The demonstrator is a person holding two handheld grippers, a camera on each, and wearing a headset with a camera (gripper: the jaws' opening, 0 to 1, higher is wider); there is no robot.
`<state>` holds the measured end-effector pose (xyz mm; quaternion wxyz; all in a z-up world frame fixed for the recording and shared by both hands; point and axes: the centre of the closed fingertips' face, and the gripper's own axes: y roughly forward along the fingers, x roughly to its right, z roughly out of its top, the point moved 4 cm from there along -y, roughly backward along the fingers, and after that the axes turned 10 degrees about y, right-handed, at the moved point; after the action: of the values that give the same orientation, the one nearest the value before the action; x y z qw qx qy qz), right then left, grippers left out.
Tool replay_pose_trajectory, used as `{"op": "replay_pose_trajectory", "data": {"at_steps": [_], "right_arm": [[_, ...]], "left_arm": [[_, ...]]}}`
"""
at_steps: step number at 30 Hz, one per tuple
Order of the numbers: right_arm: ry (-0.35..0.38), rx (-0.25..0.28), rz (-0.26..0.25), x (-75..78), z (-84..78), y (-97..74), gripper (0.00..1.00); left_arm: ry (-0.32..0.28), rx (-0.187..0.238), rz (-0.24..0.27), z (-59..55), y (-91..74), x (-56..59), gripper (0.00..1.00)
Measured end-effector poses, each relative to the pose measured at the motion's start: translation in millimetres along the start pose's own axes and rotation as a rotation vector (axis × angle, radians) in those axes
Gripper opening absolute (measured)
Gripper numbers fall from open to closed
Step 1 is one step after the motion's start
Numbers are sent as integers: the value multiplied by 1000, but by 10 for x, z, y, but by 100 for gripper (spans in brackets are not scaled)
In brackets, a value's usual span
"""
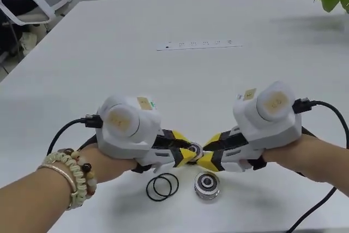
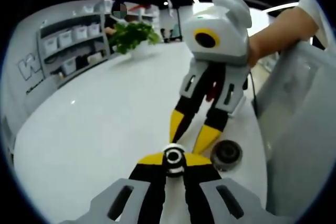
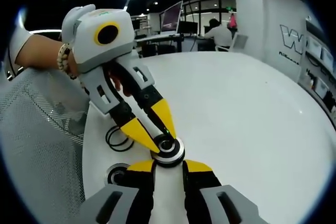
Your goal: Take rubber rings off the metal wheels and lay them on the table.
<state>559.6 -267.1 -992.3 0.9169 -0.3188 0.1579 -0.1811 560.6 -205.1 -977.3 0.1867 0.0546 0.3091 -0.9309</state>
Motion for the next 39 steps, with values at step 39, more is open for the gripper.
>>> {"op": "replay_pose_trajectory", "data": {"at_steps": [39], "right_arm": [[9, -14, -9, 52, -24, -12, 0]], "left_arm": [[9, 11, 7, -2, -4, 8, 13]]}}
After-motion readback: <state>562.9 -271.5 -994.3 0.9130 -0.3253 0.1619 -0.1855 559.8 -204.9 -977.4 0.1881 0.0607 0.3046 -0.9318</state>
